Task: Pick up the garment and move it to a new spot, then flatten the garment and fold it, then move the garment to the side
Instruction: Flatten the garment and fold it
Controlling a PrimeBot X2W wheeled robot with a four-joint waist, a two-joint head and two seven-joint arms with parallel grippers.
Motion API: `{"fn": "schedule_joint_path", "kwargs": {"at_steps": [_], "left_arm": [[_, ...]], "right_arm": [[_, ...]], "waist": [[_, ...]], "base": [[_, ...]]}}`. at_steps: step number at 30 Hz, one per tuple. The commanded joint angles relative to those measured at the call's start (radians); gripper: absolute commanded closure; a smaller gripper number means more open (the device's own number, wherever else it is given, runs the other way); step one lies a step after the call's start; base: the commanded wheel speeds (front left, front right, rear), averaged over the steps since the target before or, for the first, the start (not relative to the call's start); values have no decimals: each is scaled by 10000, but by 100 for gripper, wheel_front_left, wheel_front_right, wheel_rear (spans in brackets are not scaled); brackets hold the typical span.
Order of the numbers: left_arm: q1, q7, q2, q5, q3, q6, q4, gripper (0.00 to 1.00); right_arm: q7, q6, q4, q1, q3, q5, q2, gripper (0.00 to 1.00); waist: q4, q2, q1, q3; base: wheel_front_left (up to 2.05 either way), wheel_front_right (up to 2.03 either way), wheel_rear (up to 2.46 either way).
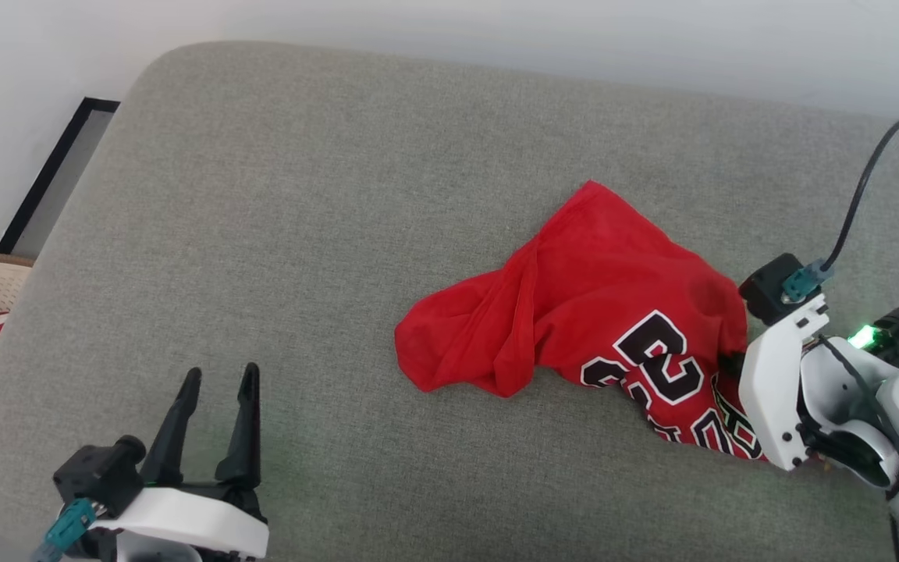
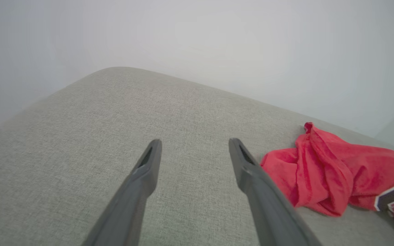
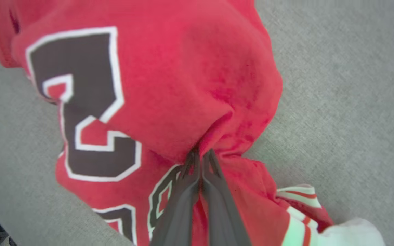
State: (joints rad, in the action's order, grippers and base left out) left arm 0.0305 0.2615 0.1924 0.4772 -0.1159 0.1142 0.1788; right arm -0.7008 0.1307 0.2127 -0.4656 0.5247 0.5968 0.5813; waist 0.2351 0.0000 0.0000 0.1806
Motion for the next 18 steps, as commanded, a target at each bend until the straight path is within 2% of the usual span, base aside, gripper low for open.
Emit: {"fn": "schedule_joint_path", "kwargs": {"at_steps": [1, 7, 12, 18], "left_arm": [[-104, 50, -6, -73, 57, 20, -8, 0], [-337, 50, -82, -171, 327, 60, -82, 0], [-358, 50, -164, -247, 471, 75, -150, 0], [-336, 50, -219, -304, 540, 99, -111, 0]], "right_arm": [[119, 0, -94, -61, 86, 102, 69, 100], [232, 0, -1340, 77, 598, 491, 652, 100], [-113, 0, -2660, 578, 1088, 836, 1113, 100], [-725, 0, -3507, 1553, 1277, 1179, 1312, 100]], "waist": [[-3, 0, 0, -37], [-122, 0, 0, -161], [-266, 0, 0, -137], [-405, 0, 0, -64]], "base": [[0, 0, 0], [0, 0, 0], [0, 0, 0], [0, 0, 0]]}}
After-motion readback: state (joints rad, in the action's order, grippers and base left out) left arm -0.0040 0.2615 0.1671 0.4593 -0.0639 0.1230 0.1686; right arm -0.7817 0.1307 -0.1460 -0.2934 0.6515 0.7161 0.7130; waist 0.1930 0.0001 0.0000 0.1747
